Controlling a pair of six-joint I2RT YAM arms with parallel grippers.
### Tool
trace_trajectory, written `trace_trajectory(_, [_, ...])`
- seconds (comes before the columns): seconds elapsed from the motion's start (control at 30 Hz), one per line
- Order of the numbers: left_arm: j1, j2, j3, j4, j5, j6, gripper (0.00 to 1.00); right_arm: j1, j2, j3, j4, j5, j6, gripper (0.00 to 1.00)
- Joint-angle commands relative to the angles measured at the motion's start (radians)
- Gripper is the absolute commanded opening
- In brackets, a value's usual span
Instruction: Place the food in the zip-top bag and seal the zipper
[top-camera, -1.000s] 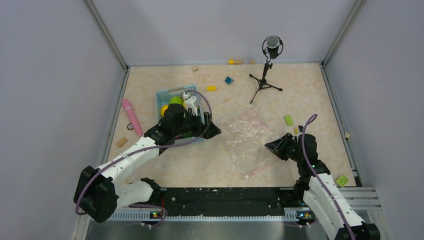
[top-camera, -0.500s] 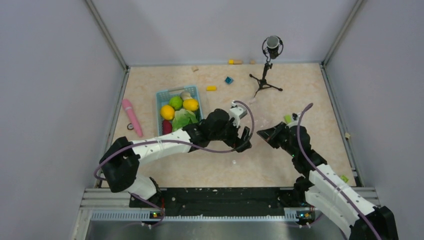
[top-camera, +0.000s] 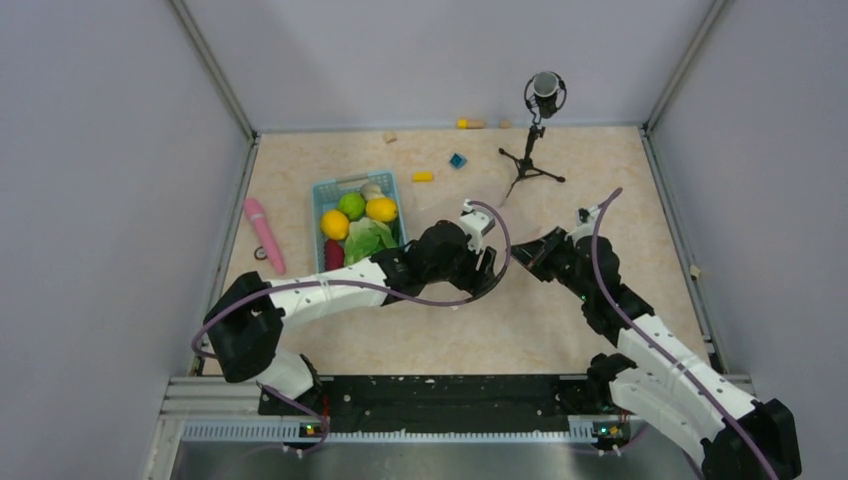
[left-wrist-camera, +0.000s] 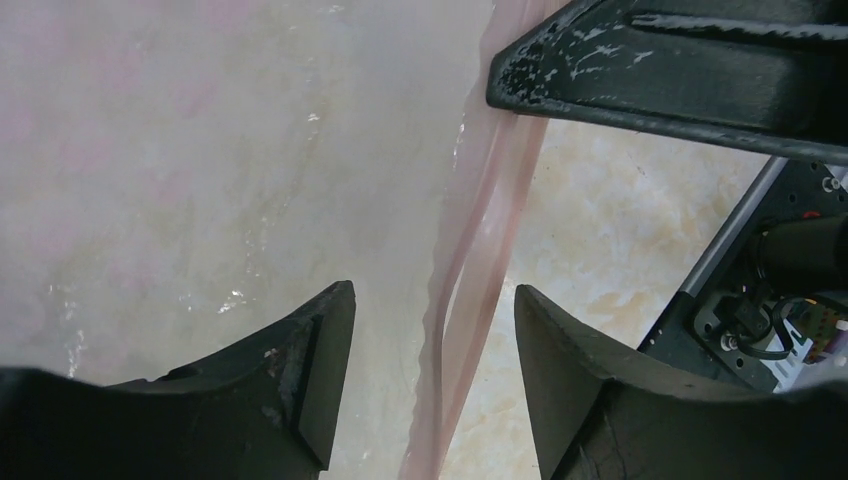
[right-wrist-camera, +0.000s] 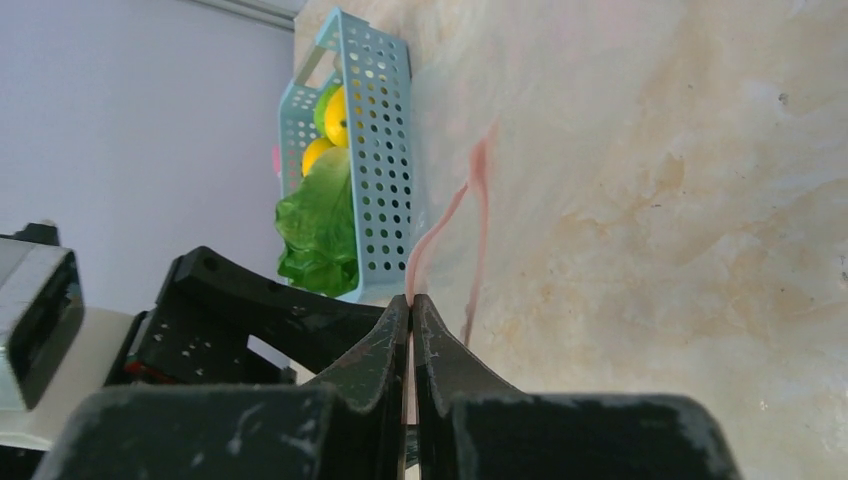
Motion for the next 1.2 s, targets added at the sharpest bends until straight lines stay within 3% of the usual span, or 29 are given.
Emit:
trace_trajectory(0.0, [0.000,-0.062,0.011,0.045,0.010,-0.001,0.66,0.023,0.013,0.060,0.003,-0.010,-0.039,0.00])
trace_trajectory(0.3, [0.001,-0.049,0.026,0.074,-0.071,0.021,0.64,0.047,0.019,0.082,0.015,-0.020,-0.054,0.00])
trace_trajectory(0.47, [0.000,-0.039,0.033,0.058,-0.135,0.016,0.53,0.048,0.017,0.096,0.004,-0.028,-0.064,0.00])
trace_trajectory(0.8, [0.000,-0.017,0.037,0.074,-0.080,0.022,0.46,0.048,0.022,0.112,0.023,-0.073,-0.083,0.00])
trace_trajectory(0.9, [0.000,-0.001,0.055,0.066,-0.090,0.020,0.30,0.050,0.030,0.132,0.020,-0.094,-0.110,0.00])
trace_trajectory(1.0, [0.000,0.003,0.091,0.014,-0.120,0.023,0.00,0.049,0.038,0.161,-0.019,-0.094,-0.163,0.00])
trace_trajectory(1.07, [0.000,-0.007,0.104,0.006,-0.132,0.021,0.00,0.049,0.049,0.200,-0.088,-0.094,-0.244,0.11])
trace_trajectory(1.1, [0.001,-0.019,0.107,0.008,-0.136,0.015,0.00,0.050,0.057,0.243,-0.144,-0.087,-0.299,0.30])
trace_trajectory(1.17, [0.001,-0.040,0.118,0.009,-0.163,-0.008,0.00,0.050,0.066,0.316,-0.265,-0.026,-0.406,0.52])
